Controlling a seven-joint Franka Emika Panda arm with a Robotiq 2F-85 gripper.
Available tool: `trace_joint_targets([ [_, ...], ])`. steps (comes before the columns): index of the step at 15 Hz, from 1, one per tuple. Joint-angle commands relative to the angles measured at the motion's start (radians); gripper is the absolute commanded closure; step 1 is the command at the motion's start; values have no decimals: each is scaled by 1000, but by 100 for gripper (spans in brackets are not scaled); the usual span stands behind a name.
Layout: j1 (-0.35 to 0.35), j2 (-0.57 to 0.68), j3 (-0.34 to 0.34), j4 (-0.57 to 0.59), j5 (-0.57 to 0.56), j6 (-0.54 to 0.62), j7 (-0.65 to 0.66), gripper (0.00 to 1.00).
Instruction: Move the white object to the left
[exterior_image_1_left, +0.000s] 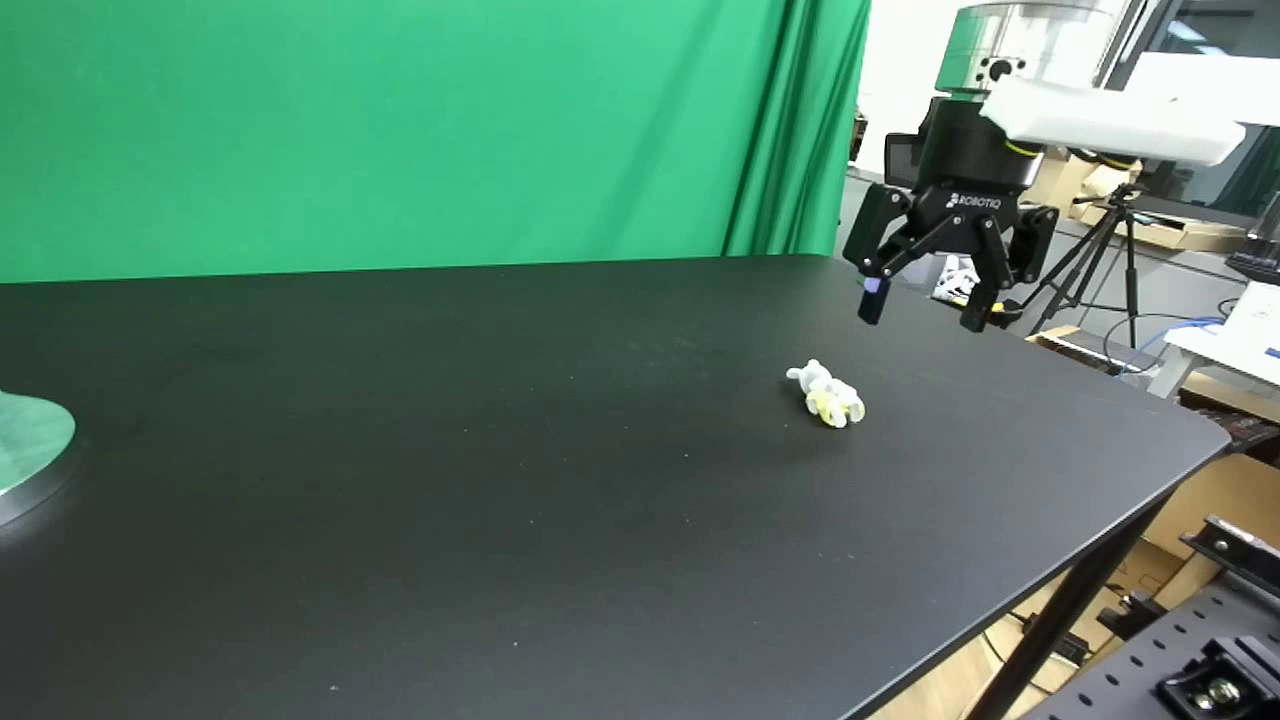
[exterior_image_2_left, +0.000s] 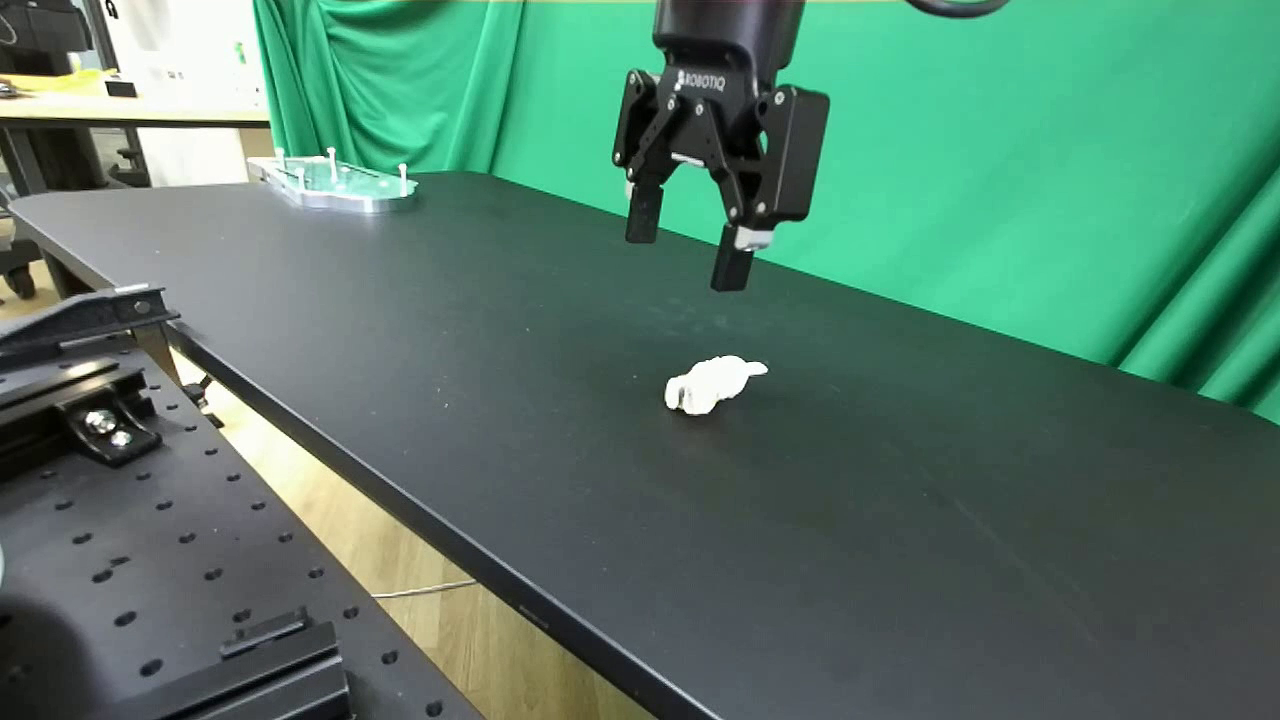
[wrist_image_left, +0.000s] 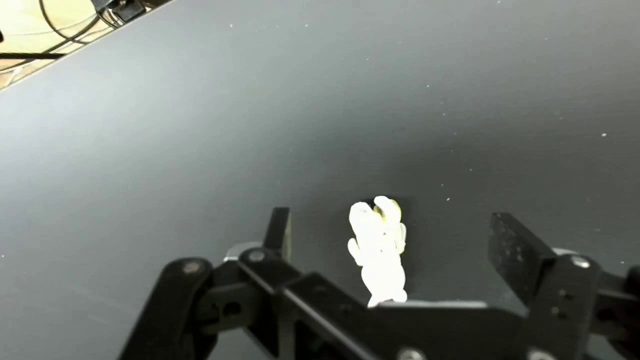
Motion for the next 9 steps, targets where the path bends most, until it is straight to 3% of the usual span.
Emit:
trace_joint_targets([
  [1,-5,100,-37,67,-6,39,-69,0],
  [9,4,278,-34,162,90,156,-221,0],
])
